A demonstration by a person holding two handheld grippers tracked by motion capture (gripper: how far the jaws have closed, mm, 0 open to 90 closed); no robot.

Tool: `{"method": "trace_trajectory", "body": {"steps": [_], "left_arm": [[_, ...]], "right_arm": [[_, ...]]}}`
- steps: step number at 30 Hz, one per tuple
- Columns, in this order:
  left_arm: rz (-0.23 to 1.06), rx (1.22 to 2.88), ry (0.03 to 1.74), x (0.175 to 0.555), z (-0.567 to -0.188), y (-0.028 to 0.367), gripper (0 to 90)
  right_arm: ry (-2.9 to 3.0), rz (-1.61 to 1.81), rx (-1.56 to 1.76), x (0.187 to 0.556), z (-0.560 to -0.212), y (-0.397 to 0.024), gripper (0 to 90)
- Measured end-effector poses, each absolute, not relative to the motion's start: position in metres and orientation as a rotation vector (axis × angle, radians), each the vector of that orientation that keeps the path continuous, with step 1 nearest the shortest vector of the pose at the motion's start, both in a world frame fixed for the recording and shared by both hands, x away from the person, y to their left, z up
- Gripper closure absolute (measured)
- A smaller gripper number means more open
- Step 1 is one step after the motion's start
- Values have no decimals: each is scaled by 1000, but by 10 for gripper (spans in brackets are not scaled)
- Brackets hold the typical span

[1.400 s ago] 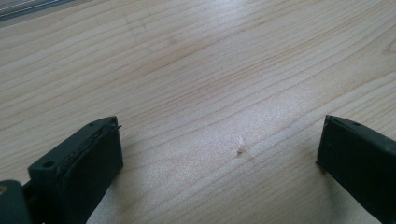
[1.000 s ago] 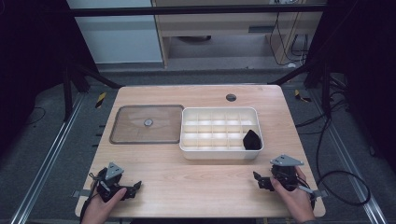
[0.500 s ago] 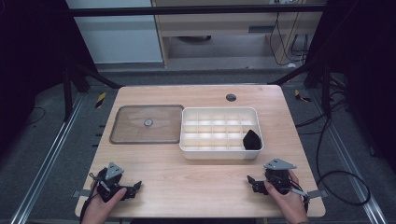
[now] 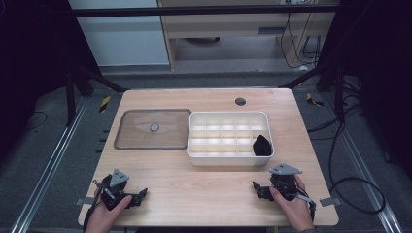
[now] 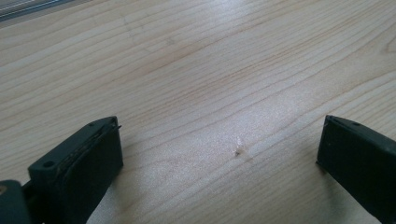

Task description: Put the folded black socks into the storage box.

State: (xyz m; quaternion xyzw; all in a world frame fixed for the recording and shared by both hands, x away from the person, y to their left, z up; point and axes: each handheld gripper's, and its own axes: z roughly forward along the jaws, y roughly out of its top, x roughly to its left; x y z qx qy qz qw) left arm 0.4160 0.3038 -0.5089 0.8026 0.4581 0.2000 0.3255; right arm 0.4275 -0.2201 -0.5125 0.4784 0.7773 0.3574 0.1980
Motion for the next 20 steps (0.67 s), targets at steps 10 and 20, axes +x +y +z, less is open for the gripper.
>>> {"method": "trace_trajectory", "body": {"steps": [10,20], "left_arm": [[522,2099,1200,420,-509,302,0],[526,2087,1217,435,-509,303,0]], "right_arm": [[2170,946,1346,433,-513,-214,35],[2153,920,1369,433,-513,-209,11]]}}
